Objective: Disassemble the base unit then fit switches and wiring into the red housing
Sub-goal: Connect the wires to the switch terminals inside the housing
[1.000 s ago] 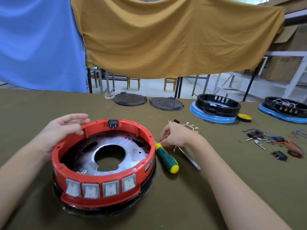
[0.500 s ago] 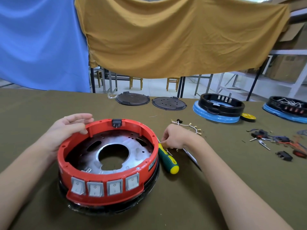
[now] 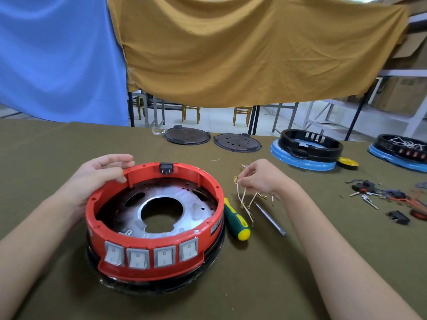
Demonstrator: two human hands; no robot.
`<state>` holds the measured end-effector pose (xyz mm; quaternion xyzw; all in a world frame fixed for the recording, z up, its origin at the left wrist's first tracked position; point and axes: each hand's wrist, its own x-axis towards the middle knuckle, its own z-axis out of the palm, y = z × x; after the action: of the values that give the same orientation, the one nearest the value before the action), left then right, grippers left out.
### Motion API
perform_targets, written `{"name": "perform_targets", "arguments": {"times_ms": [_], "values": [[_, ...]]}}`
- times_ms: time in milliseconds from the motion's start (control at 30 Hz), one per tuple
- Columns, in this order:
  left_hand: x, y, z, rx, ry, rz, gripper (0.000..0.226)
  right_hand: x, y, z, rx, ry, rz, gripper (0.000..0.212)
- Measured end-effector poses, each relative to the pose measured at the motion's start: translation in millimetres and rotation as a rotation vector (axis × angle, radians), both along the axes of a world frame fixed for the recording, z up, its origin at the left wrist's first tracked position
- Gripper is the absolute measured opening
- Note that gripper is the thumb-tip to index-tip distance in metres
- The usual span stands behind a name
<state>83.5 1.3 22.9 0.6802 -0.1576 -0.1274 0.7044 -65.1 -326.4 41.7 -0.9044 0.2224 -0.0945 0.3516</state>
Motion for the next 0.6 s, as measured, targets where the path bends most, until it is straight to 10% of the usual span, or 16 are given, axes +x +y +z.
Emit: {"name": "perform_targets", "arguments": {"times_ms": [600], "values": [[-8.2, -9.1, -2.0, -0.067, -0.026, 0.051, 0.044, -9.2, -33.7, -6.9, -0.259, -0.295, -0.478, 0.043]]}}
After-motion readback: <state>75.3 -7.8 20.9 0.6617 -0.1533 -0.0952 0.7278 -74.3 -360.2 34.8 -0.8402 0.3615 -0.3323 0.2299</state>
